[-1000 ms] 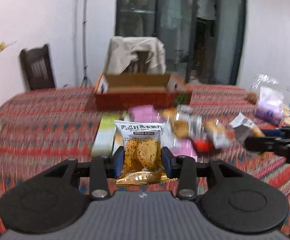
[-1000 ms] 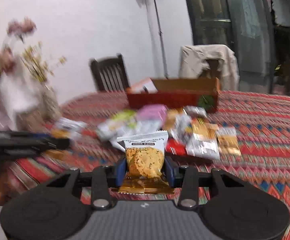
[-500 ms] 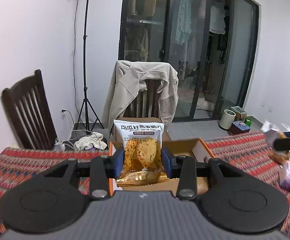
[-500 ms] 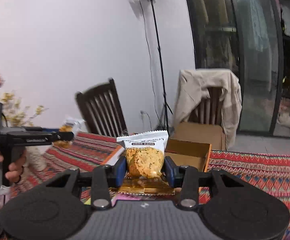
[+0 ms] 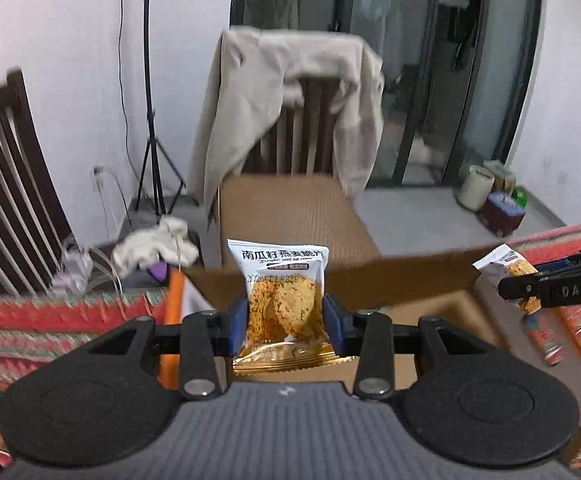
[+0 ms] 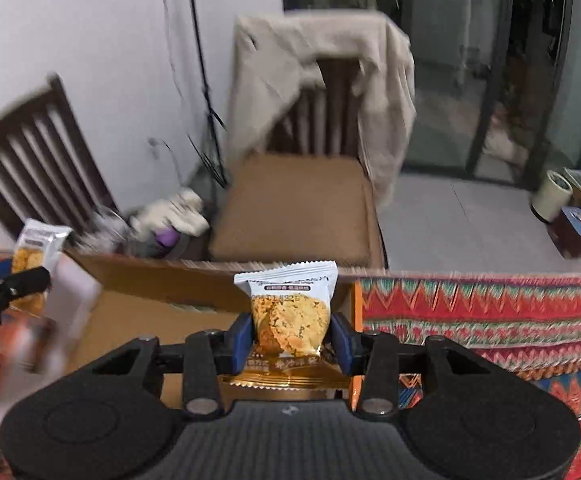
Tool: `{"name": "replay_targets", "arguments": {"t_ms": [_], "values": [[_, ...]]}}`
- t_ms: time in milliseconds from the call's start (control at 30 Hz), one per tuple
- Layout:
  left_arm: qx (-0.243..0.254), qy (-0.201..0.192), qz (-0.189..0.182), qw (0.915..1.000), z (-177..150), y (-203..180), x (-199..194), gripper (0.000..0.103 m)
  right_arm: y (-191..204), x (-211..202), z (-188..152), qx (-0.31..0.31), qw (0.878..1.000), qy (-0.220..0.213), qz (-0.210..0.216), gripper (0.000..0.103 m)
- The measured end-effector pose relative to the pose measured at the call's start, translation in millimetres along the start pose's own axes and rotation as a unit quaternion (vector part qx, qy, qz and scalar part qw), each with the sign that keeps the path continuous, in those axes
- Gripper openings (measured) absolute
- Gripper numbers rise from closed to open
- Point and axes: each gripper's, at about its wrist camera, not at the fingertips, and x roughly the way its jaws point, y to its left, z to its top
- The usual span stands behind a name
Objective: Organize snacks
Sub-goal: 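Open both tools to drop the packets into the box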
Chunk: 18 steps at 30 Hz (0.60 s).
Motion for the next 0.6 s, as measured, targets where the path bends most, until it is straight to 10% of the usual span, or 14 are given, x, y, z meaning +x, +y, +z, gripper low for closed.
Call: {"name": "replay_targets", "arguments": {"t_ms": [333,600], "values": [[-0.048,0.023,0.005,0.9986,-12.9,19.3,6.5,0.068,28.0,42.3,-31.6,-0.090,0.995,-0.029,-0.044,0.052],[-0.111,0.001,0.001,0.9938,3.6,25.4,-44.6,0.073,21.9,-14.6,-23.4,-0.057,0.997,-0.052,-0.007,0.071]]}}
